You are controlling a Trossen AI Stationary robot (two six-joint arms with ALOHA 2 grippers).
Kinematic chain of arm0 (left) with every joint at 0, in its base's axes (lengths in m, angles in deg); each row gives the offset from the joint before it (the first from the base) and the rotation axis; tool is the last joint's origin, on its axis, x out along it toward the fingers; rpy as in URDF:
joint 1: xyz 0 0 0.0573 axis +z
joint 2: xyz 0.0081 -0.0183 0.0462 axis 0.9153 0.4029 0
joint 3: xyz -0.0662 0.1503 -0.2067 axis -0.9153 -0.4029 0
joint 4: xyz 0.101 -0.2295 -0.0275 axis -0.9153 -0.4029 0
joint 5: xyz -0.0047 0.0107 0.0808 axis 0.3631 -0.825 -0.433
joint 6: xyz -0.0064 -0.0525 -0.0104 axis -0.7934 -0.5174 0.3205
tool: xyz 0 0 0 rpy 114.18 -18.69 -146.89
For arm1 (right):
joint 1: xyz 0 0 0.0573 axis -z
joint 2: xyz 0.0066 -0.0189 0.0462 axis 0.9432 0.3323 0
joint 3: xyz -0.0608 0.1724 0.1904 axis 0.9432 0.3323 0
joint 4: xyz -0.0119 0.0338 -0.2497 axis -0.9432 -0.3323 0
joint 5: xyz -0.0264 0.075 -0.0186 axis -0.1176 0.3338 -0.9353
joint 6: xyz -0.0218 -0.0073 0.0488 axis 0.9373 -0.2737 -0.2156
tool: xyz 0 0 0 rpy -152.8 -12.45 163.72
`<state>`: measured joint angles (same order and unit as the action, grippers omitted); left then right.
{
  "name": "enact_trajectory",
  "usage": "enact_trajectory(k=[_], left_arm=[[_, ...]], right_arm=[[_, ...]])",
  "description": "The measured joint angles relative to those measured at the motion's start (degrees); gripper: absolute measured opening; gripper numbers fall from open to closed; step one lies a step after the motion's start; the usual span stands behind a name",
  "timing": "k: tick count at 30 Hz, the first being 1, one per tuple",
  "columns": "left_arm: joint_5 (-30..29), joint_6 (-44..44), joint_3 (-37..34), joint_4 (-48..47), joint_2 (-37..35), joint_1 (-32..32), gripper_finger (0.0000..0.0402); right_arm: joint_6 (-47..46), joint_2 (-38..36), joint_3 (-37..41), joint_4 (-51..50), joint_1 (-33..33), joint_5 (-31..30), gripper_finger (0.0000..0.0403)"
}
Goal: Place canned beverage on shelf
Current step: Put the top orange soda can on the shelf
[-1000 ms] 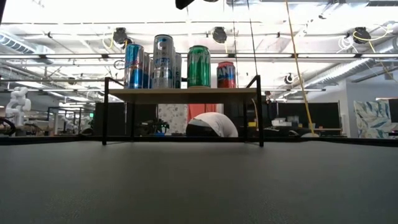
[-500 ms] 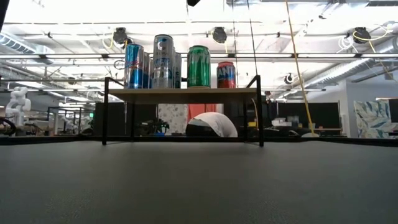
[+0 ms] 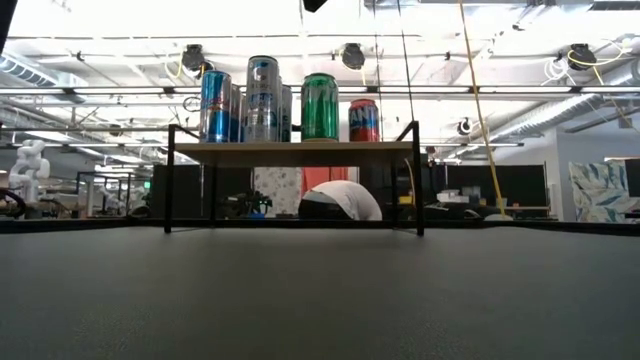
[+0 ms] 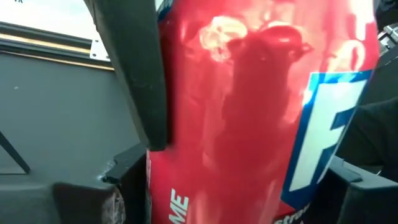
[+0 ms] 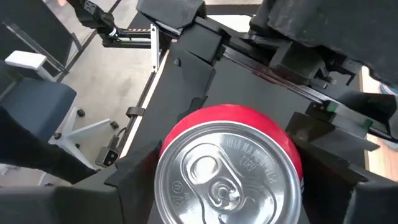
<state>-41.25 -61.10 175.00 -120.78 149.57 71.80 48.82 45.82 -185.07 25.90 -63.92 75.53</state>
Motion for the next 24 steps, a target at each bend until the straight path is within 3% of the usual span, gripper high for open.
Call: enact_trajectory(k=[5,13,24], left_arm=[[0.1,-1.1,0.0,-0.3,0.0,0.0,0.0296],[-0.6,-3.5,-0.1,1.6,-0.5,0.0,0.0297],[-4.8,-7.6,-0.1,10.0,-1.1,-0.2,0.0297]], right_arm=[[-5.9,0.0,-0.1,-0.4,0.1,-4.4,0.0317],[-13.0,-1.6,-0.1,-2.6,0.7,-5.7,0.0393],[-24.4,-8.0,-0.1,-0.5,1.9,-7.7,0.0398]])
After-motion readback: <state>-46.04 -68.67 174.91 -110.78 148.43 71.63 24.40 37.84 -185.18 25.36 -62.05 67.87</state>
